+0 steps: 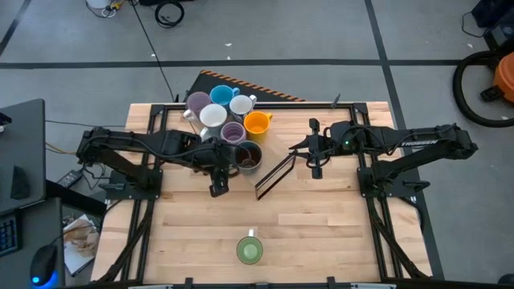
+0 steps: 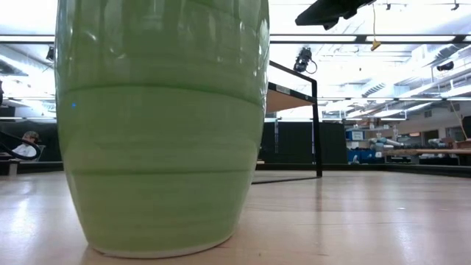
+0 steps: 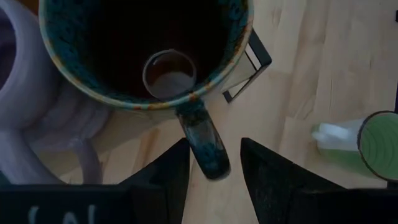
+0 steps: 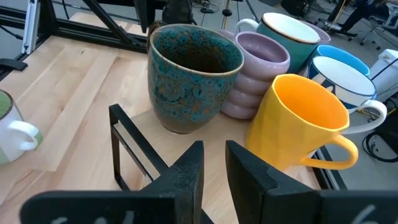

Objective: Place coffee mugs
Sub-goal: Put the blue and brown mug on the shelf

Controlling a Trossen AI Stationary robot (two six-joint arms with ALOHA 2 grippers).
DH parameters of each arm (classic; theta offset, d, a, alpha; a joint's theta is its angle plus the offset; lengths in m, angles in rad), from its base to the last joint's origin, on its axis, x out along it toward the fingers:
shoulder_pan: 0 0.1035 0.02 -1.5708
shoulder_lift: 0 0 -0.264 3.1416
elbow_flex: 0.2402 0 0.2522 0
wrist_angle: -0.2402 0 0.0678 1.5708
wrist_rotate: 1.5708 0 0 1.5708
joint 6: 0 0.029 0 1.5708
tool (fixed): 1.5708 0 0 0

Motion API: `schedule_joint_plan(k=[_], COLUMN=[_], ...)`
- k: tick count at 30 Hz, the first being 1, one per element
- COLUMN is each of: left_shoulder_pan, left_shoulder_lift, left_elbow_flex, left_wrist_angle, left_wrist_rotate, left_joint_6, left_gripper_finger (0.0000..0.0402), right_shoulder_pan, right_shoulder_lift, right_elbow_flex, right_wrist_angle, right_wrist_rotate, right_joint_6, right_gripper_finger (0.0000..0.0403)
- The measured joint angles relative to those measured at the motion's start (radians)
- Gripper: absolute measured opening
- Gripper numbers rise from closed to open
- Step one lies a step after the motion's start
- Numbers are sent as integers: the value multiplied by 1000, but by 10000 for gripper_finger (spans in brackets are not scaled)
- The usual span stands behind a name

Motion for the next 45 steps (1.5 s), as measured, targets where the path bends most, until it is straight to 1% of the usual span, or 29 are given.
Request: schedule_joint_plan(k=[5, 9, 19, 31, 37, 43, 45], left_shoulder_pan=[0, 0, 1, 1, 1, 1, -5], left_shoulder_lift=[2, 2, 22, 28, 10, -31, -52], left_elbow_flex=[0, 0, 1, 1, 1, 1, 1], left_wrist_angle=[26, 56, 94, 101, 91, 91, 98], left_wrist_rotate=[2, 23, -8, -5, -7, -49, -60], left_joint_6=[9, 24, 52, 62, 77, 81, 104], left_gripper_finger=[148, 148, 148, 148, 148, 148, 148], right_shoulder_pan=[0, 0, 0, 0, 0, 0, 0], right_shoulder_lift=[0, 0, 0, 0, 0, 0, 1], right_elbow_flex=[0, 0, 0, 0, 0, 0, 0], right_wrist_angle=[0, 1, 3, 2, -3, -3, -1], right_wrist_rotate=[0, 0, 0, 0, 0, 0, -2], right_joint_6=[0, 0, 0, 0, 0, 0, -1], right_gripper_finger=[73, 73, 73, 73, 73, 73, 73])
